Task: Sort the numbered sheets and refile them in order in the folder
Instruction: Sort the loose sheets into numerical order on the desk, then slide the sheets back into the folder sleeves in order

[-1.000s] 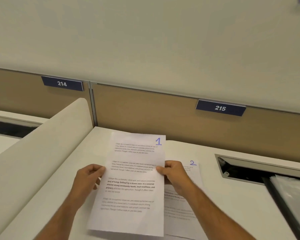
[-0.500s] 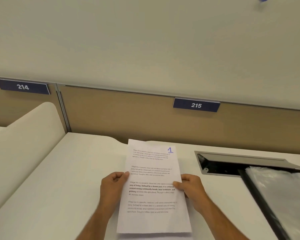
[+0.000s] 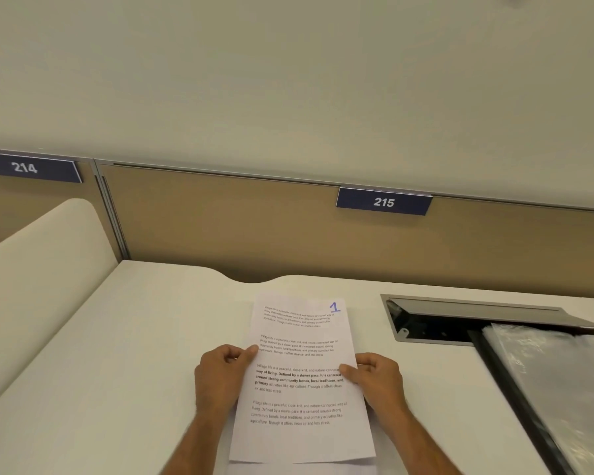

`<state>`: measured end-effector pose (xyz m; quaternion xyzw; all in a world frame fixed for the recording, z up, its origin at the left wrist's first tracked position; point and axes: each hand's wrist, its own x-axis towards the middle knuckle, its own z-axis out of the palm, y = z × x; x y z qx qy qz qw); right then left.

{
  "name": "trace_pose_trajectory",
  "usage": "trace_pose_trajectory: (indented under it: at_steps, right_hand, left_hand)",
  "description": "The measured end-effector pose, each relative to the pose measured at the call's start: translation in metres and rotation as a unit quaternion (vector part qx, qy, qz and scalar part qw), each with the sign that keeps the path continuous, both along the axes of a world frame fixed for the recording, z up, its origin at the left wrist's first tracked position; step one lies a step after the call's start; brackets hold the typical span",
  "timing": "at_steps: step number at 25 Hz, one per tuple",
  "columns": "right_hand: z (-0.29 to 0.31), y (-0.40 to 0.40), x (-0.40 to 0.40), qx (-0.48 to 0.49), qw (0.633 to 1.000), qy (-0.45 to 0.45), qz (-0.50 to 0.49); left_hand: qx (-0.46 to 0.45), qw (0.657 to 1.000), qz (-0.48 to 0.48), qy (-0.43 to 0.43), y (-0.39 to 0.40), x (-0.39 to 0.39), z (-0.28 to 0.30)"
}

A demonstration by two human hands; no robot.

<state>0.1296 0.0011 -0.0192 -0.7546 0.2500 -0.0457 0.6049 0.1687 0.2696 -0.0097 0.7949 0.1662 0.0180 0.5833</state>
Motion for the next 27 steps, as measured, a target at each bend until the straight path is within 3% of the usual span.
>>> trace_pose_trajectory:
  at_steps: [10,16,23,27]
  right_hand:
    - [0.004,0.005,-0.003,-0.092,0.995,-0.015,-0.032]
    - [0.006,0.004,-0.005,-0.088,0.995,-0.023,-0.052]
    - [0.01,0.004,-0.028,0.0,0.997,-0.055,-0.045]
    - [0.023,0.003,-0.051,-0.095,0.991,-0.097,-0.008]
  left_hand:
    - [0.057,0.998,0.031,0.025,-0.006,0.003,0.002]
    - [0.063,0.998,0.018,0.014,-0.004,0.0,0.001]
    - [0.003,0.998,-0.007,-0.063,0.001,-0.033,0.012]
    - [0.114,0.983,-0.047,-0.136,-0.008,-0.049,0.023]
